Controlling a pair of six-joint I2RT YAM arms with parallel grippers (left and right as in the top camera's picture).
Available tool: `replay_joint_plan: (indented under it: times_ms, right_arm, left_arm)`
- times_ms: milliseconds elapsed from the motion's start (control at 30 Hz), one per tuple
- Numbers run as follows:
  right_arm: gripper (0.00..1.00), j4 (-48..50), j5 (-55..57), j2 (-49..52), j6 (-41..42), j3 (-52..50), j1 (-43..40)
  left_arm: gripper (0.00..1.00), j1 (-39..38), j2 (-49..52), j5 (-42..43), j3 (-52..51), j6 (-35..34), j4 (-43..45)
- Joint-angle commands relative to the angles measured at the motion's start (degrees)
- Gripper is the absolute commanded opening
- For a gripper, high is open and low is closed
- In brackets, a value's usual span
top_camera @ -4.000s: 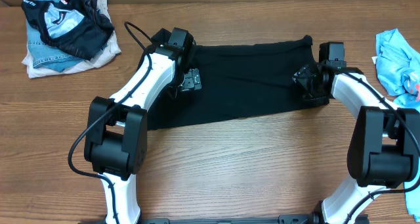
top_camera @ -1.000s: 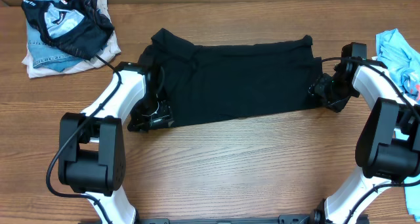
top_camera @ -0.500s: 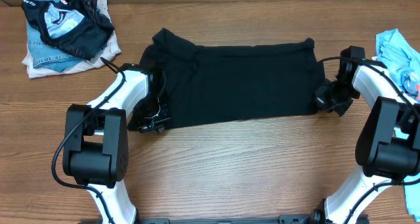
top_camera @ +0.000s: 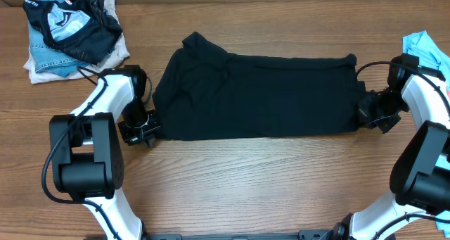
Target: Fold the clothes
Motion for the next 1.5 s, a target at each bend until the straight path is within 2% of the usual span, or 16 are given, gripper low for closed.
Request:
replay_joint_plan:
  times_ms: [0,67,100,167,233,333,567,633,833,1100,1233,1300,1400,1467]
  right_arm:
    - [0.05,0.2,1.49,-1.42,-0.35,-0.07,0.0]
    - [0.05,0.37,1.49,-1.42,-0.35,-0.07,0.0]
    - [0.05,0.44,1.49,-1.42,-0.35,-0.07,0.0]
    - [0.05,0.74,1.46,-1.42,-0.35,-0.07,0.0]
    - [0.06,1.01,1.46,-1.42,-0.35,-0.09,0.0]
    - [0.06,1.49,1.44,-1.42,-0.33,-0.09,0.0]
    - [0.06,1.95,1.46,-1.42,-0.35,-0.09,0.0]
    - [0.06,2.16,1.46,-1.42,-0.33,-0.07,0.0]
    - [0.06,2.27,1.46,-1.42,-0.35,-0.07,0.0]
    - [0.07,2.25,1.44,-1.42,-0.35,-0.09,0.0]
    - [0.07,2.23,1.44,-1.42,-0.33,-0.09,0.0]
    - [0.07,2.23,1.44,-1.42,-0.33,-0.09,0.0]
    - [0.07,2.27,1.44,-1.42,-0.33,-0.09,0.0]
    - [0.07,2.27,1.44,-1.42,-0.33,-0.07,0.0]
  left_arm:
    - [0.05,-0.48,-1.25,-0.61,2.29,3.04,-0.15]
    - [0.13,-1.29,-2.4,-0.5,3.28,3.98,-0.11]
    - [0.25,-1.73,-2.8,-0.48,3.63,4.55,0.02]
    - [0.91,-2.6,-3.61,1.36,4.17,6.29,0.35]
    - [1.0,-3.08,-3.63,4.9,4.2,7.58,0.83]
    - [1.0,-3.23,-3.48,8.74,4.13,7.78,0.96]
    - [0.96,-3.23,-3.48,7.93,4.13,7.21,1.42]
    - [0.94,-3.23,-3.48,6.23,4.13,7.13,1.42]
    - [0.96,-0.96,-3.48,-3.15,4.15,3.23,0.28]
    - [0.93,7.19,-3.61,-5.6,7.96,2.03,-5.03]
    - [0.91,6.88,-3.69,-4.15,13.46,2.93,-9.94]
    - [0.91,5.57,-3.93,-0.74,15.34,4.92,-11.41]
    - [0.93,2.34,-4.31,6.4,15.67,9.05,-11.45]
    - [0.97,-0.26,-4.26,7.43,15.32,9.38,-11.06]
